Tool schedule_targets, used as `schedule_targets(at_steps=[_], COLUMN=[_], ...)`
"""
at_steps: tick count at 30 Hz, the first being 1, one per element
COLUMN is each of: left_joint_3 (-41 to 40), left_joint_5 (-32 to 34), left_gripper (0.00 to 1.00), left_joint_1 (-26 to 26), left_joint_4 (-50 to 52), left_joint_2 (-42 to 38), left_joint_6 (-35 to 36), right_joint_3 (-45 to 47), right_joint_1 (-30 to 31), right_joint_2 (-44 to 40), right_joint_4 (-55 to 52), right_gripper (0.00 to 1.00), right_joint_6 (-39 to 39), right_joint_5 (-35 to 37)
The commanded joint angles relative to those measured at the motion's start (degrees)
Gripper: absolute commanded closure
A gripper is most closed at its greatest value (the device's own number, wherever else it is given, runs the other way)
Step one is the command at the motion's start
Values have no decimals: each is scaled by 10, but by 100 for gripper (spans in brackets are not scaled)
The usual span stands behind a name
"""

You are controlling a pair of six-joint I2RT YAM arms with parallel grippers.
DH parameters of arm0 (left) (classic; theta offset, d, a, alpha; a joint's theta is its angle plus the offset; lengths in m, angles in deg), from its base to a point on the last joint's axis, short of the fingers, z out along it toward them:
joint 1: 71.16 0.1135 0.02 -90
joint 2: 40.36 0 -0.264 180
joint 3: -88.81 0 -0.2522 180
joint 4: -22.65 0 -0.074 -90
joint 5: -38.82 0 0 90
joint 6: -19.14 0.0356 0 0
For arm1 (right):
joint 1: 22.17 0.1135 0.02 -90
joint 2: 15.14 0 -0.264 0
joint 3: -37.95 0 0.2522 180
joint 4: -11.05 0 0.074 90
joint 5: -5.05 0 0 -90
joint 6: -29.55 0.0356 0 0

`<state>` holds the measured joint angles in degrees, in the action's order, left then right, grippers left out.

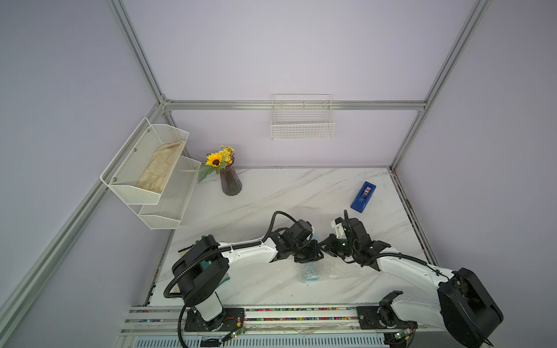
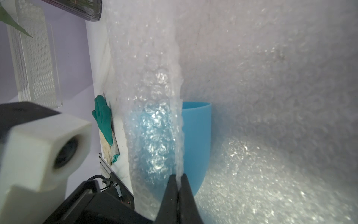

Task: Wrap wine glasses in bubble wrap
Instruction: Wrap the wine glass in bubble wrap.

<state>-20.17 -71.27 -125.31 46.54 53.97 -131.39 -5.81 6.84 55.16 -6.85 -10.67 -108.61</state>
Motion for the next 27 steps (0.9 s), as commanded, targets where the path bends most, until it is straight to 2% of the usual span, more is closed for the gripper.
schedule_targets(at_steps=[1,2,7,11,14,18,20,27], left_joint_3=[64,69,53,4,-33,-67,-60,-29], left_joint_5=[36,50,102,112,87,51,36,-14], left_gripper=[53,46,28,19,14,5,1,0], left_joint_1=[-2,0,19,45,74,96,103,103], left_joint_4=[57,77,120,93,45,-33,-36,-45], left_joint_2=[-51,-65,-125,-163,-170,-150,-138,-43], left_joint_6=[45,55,69,77,85,100,98,113], right_joint_3=[9,11,21,29,35,38,37,38], right_joint_1=[-1,-1,-1,-1,-1,-1,-1,-1], right_joint_2=[13,15,27,43,55,62,58,57], right_joint_4=[5,5,20,40,57,74,79,94], right_gripper=[100,100,100,100,100,100,100,100], right_joint_6=[-9,-11,-13,-11,-11,-9,-8,-6], right_joint_5=[14,17,27,25,27,24,21,17])
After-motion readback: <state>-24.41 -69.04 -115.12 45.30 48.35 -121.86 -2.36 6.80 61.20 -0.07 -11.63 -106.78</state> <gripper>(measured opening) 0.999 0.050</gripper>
